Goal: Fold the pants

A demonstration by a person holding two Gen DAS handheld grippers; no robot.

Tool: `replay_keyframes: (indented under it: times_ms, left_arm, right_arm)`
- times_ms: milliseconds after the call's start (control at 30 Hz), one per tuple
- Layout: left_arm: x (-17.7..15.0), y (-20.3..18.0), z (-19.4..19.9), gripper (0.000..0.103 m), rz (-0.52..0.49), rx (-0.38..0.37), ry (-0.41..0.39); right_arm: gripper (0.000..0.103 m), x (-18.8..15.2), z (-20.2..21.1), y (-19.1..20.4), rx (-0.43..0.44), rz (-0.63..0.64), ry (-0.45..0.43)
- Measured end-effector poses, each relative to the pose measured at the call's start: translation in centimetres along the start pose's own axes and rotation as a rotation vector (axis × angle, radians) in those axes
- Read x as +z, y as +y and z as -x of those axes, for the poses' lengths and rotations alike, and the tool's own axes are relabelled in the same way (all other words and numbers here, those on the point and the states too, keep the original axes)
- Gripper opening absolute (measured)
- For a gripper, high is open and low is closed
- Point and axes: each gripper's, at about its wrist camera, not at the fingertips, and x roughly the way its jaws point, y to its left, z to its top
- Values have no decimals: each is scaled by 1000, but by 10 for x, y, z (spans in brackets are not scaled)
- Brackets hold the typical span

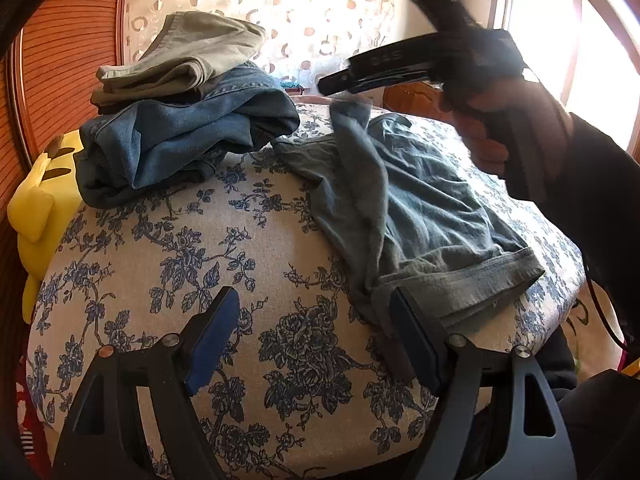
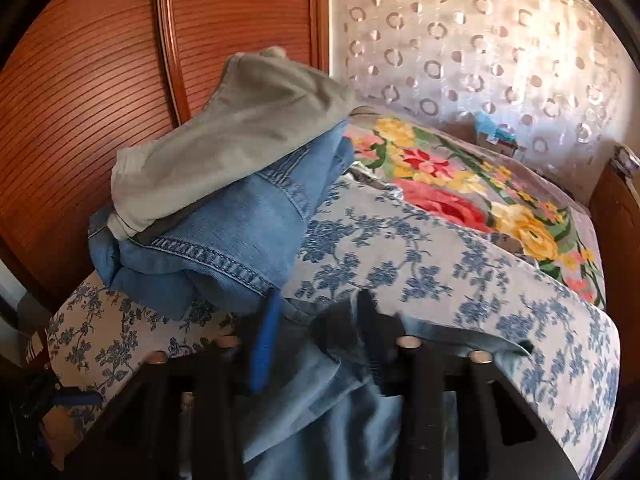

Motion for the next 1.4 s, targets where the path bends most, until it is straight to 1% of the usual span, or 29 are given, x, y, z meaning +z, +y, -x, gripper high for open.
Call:
replay_keyframes:
  times_ms: [100, 167, 233, 300, 333, 400, 467, 567, 633, 767, 933, 1133, 1167, 1200, 1233, 1267, 1300, 1333, 1400]
  left_arm:
    - [4, -3, -1, 78, -4, 2, -6]
    - [5, -6, 0, 78, -11, 2, -8]
    - [6, -9, 1, 78, -15, -5, -11]
    - [6, -12, 0, 78, -24, -8, -8]
    - [7, -14, -1, 78, -29, -7, -7]
    - [8, -16, -4, 78, -33, -10, -3]
    - [9, -19, -6, 78, -36, -12, 1]
    - [10, -22, -9, 78, -37, -18, 5]
    - [10, -24, -11, 78, -41, -17, 9]
    - [10, -24, -14, 78, -46, -14, 15]
    - [10, -22, -18, 78, -42, -13, 25]
    - [7, -22, -22, 78, -37, -16, 35]
    - [6, -22, -22, 78, -36, -17, 35]
    - [6, -21, -22, 78, -34, -18, 35]
    - [6, -21, -22, 78, -33, -18, 35]
    - [6, -21, -22, 78, -32, -18, 35]
    - [7, -20, -22, 78, -33, -18, 34]
    - [7, -21, -22, 78, -36, -17, 35]
    - [9, -21, -22, 78, -43, -16, 34]
  right_arm:
    - [45, -9, 20, -5, 8, -15, -27]
    - [45, -17, 32, -9, -6, -23, -41]
    - [45, -29, 45, -14, -28, -43, -51]
    - [45, -48, 55, -20, -33, -56, -50]
    - [45, -57, 59, -22, -50, -54, -48]
    - [45, -77, 62, -30, -93, -53, -29]
    - [45, -92, 56, -44, -120, -75, 13]
    - [45, -103, 45, -67, -152, -137, 43]
    - [45, -102, 37, -75, -158, -168, 48]
    - [45, -100, 18, -90, -128, -229, 67]
    - [45, -92, 0, -97, -95, -261, 72]
    - [45, -84, -19, -108, -90, -271, 67]
    - [42, -83, -21, -108, -92, -269, 66]
    - [37, -84, -21, -107, -97, -266, 65]
    - [28, -85, -22, -105, -99, -256, 65]
    - [15, -85, -22, -104, -93, -245, 67]
    - [11, -85, -22, -102, -76, -240, 73]
    - [10, -85, -20, -102, -63, -240, 77]
    - [9, -86, -11, -105, -108, -234, 75]
